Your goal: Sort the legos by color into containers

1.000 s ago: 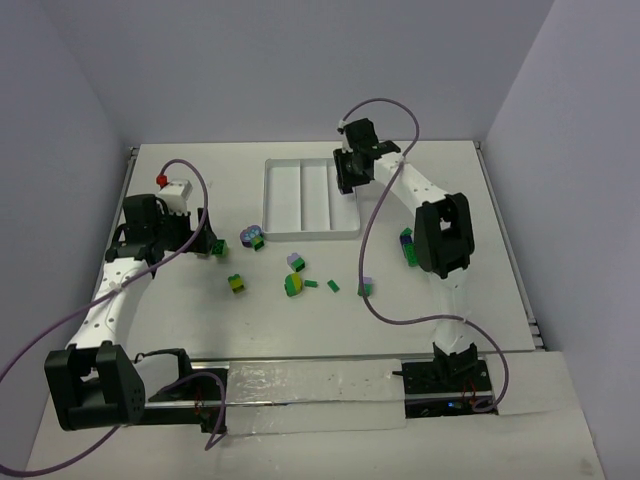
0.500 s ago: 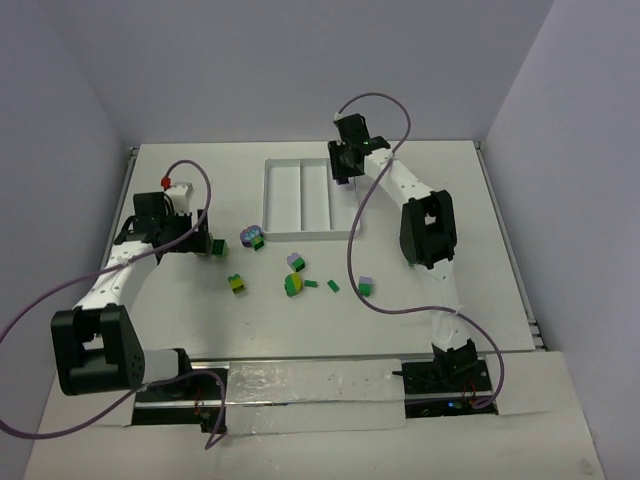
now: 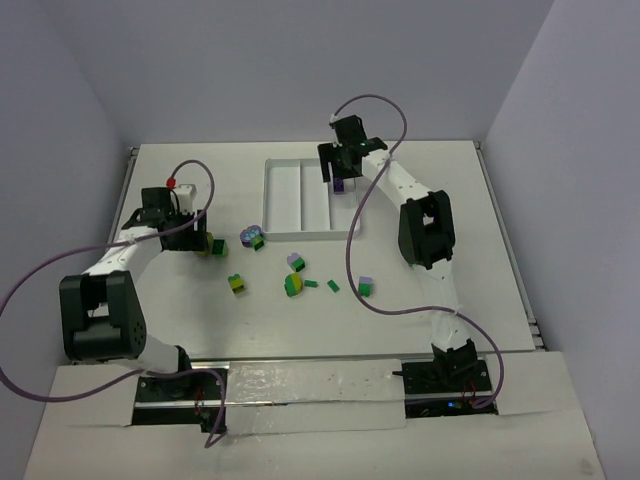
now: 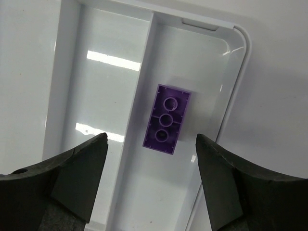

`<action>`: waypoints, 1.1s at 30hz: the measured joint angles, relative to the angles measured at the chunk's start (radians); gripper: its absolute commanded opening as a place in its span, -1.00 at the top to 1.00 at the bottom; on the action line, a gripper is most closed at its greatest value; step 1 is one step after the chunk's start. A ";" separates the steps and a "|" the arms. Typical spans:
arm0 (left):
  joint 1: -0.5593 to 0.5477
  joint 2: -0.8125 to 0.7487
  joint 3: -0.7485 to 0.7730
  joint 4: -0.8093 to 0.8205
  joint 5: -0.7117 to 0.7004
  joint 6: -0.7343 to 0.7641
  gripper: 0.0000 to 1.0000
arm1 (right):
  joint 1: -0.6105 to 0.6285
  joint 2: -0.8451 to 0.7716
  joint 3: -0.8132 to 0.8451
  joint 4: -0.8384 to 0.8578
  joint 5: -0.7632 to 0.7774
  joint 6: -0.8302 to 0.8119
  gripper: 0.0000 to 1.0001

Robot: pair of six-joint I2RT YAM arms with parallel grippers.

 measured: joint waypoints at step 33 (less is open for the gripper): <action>0.006 0.233 0.225 -0.027 0.095 0.021 1.00 | 0.007 -0.252 -0.220 -0.016 -0.236 -0.012 -0.93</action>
